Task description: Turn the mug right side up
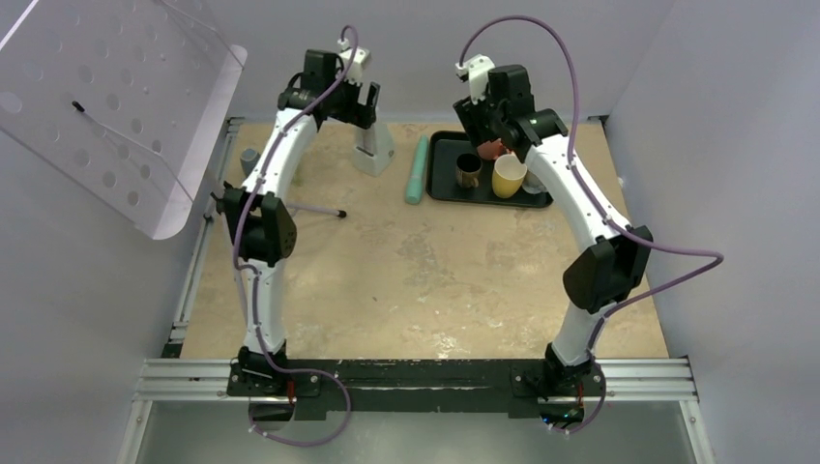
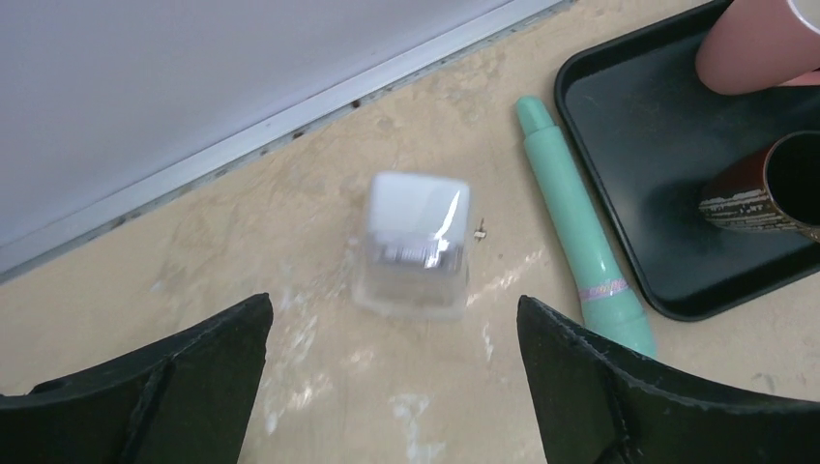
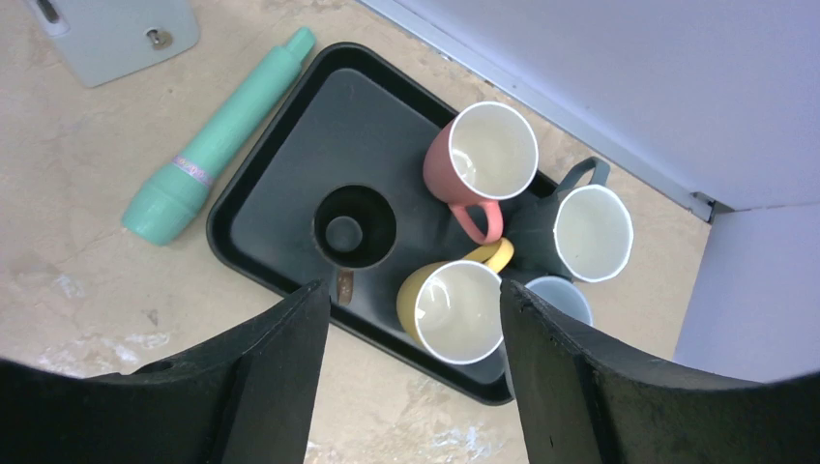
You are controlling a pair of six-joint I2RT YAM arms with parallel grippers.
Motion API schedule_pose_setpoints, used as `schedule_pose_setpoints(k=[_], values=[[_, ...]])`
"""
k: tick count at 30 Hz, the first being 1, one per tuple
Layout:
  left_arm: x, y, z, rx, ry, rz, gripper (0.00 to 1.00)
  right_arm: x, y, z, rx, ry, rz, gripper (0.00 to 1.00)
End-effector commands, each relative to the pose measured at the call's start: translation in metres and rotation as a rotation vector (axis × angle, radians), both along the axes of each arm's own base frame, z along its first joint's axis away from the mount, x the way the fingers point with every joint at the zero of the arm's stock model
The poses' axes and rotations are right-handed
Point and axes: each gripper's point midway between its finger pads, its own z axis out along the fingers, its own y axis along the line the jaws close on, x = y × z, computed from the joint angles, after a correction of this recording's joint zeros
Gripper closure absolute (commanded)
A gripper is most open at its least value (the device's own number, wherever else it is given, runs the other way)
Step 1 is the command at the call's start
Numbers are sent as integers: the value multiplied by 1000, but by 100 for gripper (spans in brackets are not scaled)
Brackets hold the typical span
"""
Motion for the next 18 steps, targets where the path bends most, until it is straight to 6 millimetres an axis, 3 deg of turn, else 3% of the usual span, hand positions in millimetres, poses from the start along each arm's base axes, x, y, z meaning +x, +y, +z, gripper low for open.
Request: schedule_pose_setpoints(k=[1, 4, 7, 10, 12, 15, 18], values=[[-39, 51, 94, 47, -134, 206, 0, -12, 9, 29, 118, -81, -12, 33], [-56, 94, 71, 98, -44, 433, 0, -19, 11, 36, 185, -112, -36, 33], [-72, 111, 25, 84, 99, 539, 0, -28, 17, 40, 243, -143, -24, 33], [-79, 121, -16, 101, 218, 626, 14, -33, 25, 33, 267, -141, 4, 34], [-77, 137, -43, 151, 264, 721, 17, -36, 27, 28, 271, -123, 8, 34], [-73, 166, -62, 242, 252, 864, 17, -38, 30, 23, 278, -105, 10, 35], [-68, 183, -78, 310, 234, 935, 17, -41, 35, 19, 289, -91, 22, 36]])
